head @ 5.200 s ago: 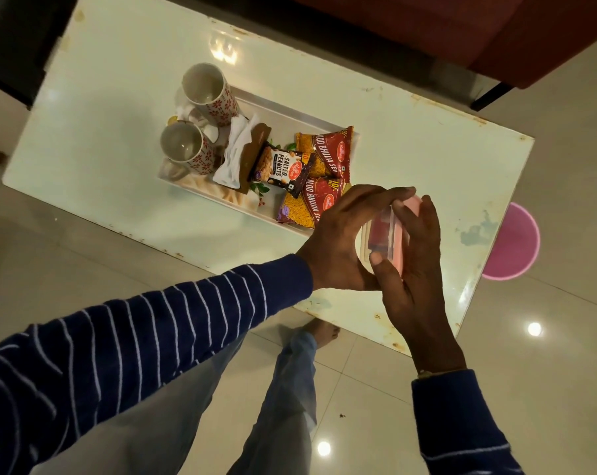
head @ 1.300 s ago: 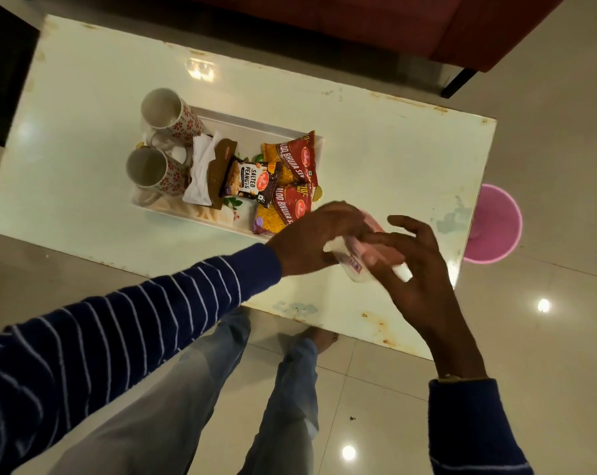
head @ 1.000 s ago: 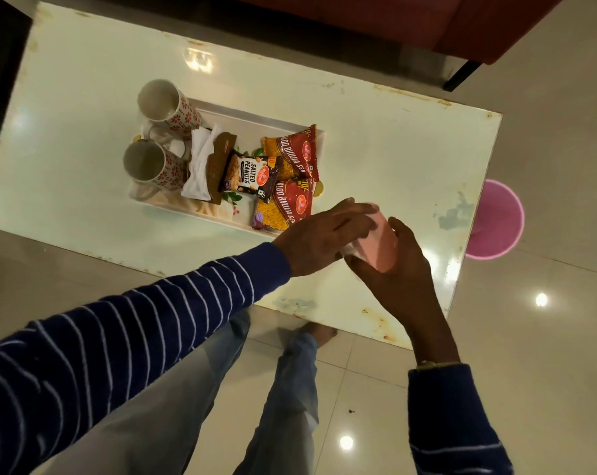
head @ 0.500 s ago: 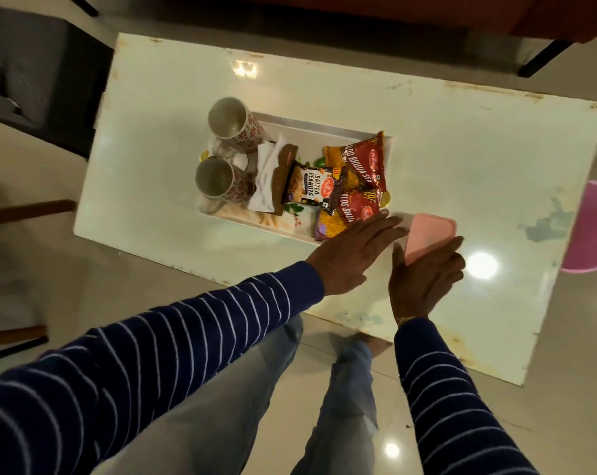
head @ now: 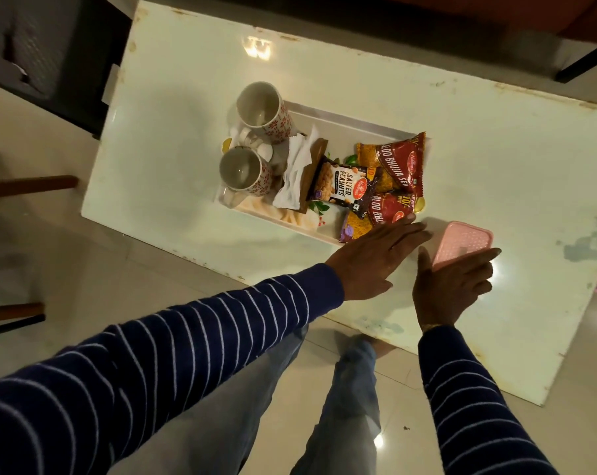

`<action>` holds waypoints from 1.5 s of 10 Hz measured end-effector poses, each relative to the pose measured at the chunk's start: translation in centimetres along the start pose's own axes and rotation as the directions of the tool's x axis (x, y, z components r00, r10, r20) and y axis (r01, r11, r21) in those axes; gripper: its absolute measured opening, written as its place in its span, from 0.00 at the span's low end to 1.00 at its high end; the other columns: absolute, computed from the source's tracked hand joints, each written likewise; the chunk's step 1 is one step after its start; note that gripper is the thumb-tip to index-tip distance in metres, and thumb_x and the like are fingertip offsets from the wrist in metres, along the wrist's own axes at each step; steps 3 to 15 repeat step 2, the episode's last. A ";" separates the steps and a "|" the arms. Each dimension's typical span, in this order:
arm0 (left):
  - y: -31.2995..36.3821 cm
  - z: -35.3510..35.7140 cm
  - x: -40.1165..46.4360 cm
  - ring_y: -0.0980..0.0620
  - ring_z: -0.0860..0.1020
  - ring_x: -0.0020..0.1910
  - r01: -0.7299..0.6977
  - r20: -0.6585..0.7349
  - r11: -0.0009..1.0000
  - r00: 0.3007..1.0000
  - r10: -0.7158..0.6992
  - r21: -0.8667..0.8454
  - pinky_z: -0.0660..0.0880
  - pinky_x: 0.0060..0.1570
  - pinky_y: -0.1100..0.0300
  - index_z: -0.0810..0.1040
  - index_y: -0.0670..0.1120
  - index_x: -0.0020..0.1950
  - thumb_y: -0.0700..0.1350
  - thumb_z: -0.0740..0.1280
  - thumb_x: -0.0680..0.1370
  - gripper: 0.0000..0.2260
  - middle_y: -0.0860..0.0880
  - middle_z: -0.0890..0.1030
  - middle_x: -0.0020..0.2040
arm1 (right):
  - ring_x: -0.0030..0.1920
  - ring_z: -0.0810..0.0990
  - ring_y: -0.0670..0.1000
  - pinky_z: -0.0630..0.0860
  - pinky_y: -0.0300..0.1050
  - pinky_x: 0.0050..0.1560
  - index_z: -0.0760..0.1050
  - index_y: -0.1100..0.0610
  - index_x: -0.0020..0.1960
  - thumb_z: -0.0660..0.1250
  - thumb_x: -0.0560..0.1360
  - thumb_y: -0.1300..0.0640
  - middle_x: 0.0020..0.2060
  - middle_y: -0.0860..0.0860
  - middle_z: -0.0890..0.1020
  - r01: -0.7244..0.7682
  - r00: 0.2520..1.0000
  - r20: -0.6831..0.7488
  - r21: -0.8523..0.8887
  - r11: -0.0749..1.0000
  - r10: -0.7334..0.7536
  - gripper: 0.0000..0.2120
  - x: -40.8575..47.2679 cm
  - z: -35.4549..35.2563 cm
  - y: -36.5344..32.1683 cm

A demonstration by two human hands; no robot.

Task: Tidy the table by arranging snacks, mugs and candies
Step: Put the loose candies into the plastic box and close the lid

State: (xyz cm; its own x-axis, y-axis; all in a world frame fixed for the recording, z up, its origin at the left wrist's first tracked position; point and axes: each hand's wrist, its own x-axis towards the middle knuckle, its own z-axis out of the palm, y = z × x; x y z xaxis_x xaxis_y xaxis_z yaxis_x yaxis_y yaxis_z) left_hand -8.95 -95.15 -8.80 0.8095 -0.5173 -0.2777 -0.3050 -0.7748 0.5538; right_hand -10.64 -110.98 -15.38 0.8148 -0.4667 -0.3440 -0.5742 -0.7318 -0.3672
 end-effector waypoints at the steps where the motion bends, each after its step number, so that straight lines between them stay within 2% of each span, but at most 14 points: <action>1: 0.1 -1.2 -1.2 0.44 0.52 0.79 -0.018 0.014 0.999 1.000 0.017 0.028 0.52 0.75 0.53 0.55 0.43 0.79 0.45 0.77 0.71 0.44 0.44 0.56 0.80 | 0.70 0.63 0.71 0.65 0.69 0.67 0.38 0.61 0.79 0.69 0.68 0.30 0.77 0.64 0.52 0.012 0.991 0.134 0.002 1.000 -0.012 0.60 0.2 -1.8 -0.4; 2: 1.2 -2.5 -2.2 0.45 0.49 0.80 -0.015 0.024 0.999 1.000 0.014 0.028 0.51 0.75 0.52 0.52 0.44 0.80 0.46 0.77 0.71 0.45 0.45 0.53 0.81 | 0.76 0.55 0.69 0.57 0.70 0.72 0.35 0.57 0.80 0.67 0.67 0.28 0.79 0.60 0.41 0.002 0.987 0.164 -0.011 1.000 -0.001 0.60 -0.8 -4.0 0.0; 15: 1.2 -2.5 -2.2 0.45 0.49 0.80 -0.015 0.024 0.999 1.000 0.014 0.028 0.51 0.75 0.52 0.52 0.44 0.80 0.46 0.77 0.71 0.45 0.45 0.53 0.81 | 0.76 0.55 0.69 0.57 0.70 0.72 0.35 0.57 0.80 0.67 0.67 0.28 0.79 0.60 0.41 0.002 0.987 0.164 -0.011 1.000 -0.001 0.60 -0.8 -4.0 0.0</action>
